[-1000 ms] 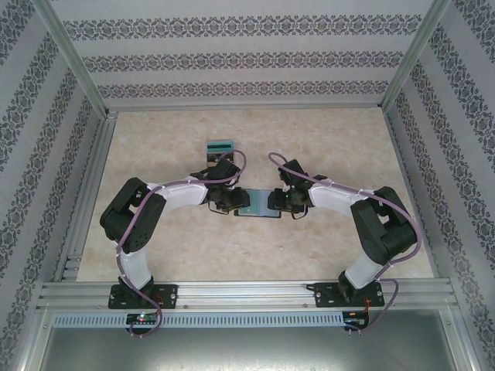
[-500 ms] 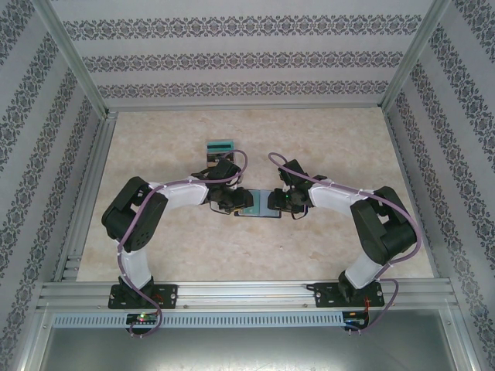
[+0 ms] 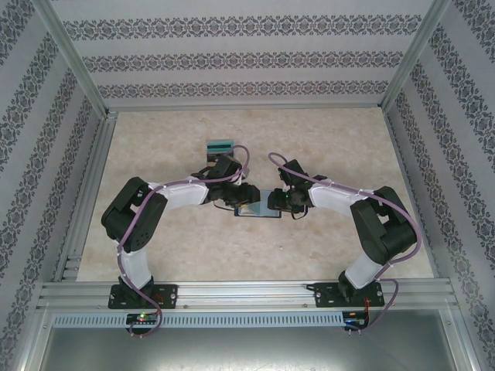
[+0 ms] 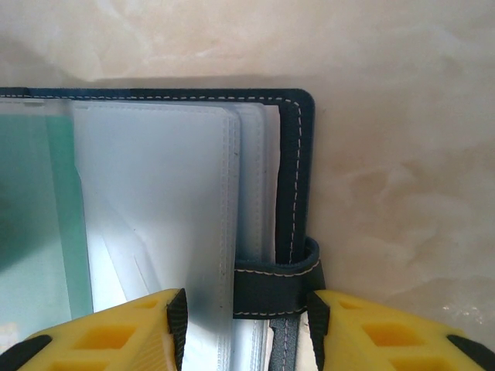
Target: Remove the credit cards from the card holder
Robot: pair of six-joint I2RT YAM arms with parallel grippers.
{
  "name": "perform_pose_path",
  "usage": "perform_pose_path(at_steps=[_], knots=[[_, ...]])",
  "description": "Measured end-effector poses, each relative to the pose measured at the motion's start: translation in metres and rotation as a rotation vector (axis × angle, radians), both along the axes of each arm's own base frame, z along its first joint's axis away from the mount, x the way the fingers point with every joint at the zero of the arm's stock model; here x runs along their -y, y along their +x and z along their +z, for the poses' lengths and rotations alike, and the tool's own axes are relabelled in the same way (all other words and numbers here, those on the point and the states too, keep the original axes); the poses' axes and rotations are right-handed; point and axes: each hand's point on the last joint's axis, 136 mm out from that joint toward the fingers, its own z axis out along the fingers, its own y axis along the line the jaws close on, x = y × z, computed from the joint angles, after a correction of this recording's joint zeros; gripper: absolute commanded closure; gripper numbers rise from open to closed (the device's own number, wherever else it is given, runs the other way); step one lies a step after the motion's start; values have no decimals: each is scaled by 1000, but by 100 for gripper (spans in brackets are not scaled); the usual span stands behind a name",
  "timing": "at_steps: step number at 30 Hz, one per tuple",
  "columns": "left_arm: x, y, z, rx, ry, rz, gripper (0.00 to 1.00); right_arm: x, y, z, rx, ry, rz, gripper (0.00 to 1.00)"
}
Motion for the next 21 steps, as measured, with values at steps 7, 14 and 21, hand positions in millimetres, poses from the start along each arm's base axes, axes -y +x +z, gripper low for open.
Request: perform_pose_path(at_steps=[7, 14, 21], knots=[[36, 1, 29, 54, -80, -74, 62, 13, -4, 1, 8, -7, -44, 51], [36, 3, 28, 64, -69, -63, 62, 40, -4, 17, 53, -17, -118, 59], [4, 3, -6, -9, 12, 31, 65, 24, -2, 28, 79, 11, -71, 75]])
